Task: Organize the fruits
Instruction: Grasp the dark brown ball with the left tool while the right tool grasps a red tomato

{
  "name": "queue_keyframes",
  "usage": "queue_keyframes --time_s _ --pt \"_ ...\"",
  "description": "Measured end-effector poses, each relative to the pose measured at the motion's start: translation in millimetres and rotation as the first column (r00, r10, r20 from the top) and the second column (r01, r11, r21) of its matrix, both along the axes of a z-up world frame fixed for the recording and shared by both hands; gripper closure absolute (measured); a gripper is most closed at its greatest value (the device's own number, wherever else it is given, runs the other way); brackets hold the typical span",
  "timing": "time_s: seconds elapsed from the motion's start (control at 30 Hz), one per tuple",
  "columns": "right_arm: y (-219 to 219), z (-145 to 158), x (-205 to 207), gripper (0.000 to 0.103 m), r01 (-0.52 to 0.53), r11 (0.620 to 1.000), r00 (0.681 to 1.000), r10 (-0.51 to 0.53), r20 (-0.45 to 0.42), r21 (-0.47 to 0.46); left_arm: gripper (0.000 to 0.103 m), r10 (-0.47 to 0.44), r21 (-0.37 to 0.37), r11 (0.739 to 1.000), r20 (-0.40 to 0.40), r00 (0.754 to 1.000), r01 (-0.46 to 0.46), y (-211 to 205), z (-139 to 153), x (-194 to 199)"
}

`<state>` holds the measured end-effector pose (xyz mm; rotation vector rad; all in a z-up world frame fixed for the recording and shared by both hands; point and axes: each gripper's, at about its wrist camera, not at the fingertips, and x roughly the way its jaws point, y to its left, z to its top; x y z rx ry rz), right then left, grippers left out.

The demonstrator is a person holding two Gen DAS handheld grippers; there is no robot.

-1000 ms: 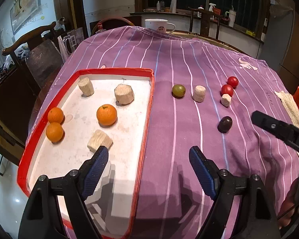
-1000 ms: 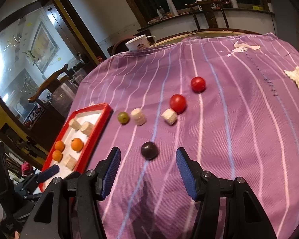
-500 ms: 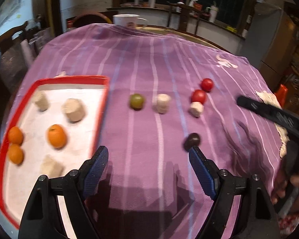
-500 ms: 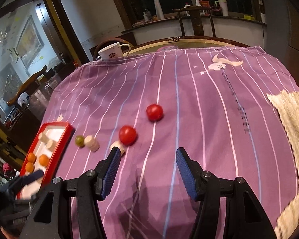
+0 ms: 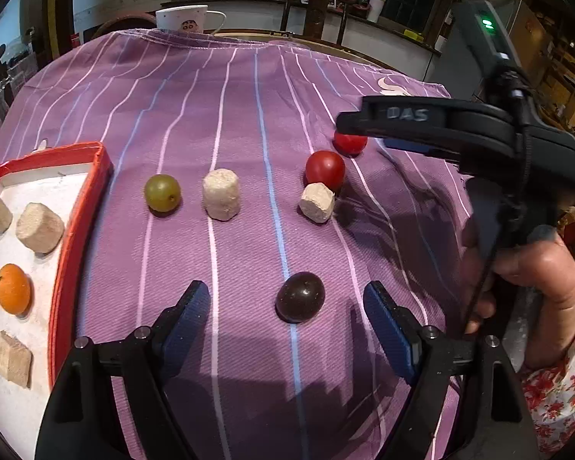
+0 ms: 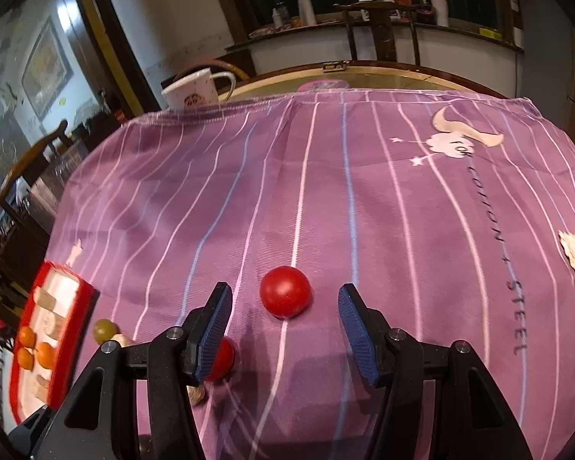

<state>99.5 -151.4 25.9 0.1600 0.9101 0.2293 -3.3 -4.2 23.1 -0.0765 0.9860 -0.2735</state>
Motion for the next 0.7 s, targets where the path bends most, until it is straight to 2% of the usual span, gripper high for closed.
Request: queue_keyframes --time_s 0.1,0.13,0.17,0.2,0.23,0.27,0.37,0.7 --pt "6 -7 4 0.04 -0.006 0.999 1.0 0.006 -0.006 -0.037 0.033 -0.001 0.012 1.0 0.007 1.0 0.001 -2 -2 2" --pt "7 -9 5 0.041 -0.007 0.999 1.0 0.007 -0.009 -0.047 0.044 -0.007 0.019 1.0 0.014 1.0 0.006 -3 -2 1" --pt "7 -11 6 0.041 -0.006 0.998 1.0 0.006 -0.009 -0.056 0.05 -0.011 0.03 1.0 0.023 1.0 0.011 -5 -2 1" --pt "7 -12 5 0.044 -0.003 0.998 1.0 0.002 -0.006 -0.061 0.067 -0.018 0.045 0.999 0.033 0.999 0.016 -7 -2 0" --pt "6 -13 5 0.049 0.0 0.998 1.0 0.0 -0.003 -0.063 0.077 -0.025 0.048 0.999 0.041 0.999 0.023 -9 -2 -1" --pt "6 -14 4 0.062 -0.001 0.998 1.0 0.001 -0.004 -0.062 0.08 -0.04 0.038 0.999 0.043 0.998 0.039 -10 -2 -3" --pt "5 -13 0 0.07 -0.006 0.999 1.0 0.006 0.002 -0.049 0.08 -0.046 0.064 0.997 0.064 0.997 0.042 -14 -1 -7" --pt "-2 6 -45 0.07 -0.026 1.0 0.999 0.027 0.045 -0.007 0.08 0.012 -0.005 1.0 0.082 0.997 -0.012 9 10 -27"
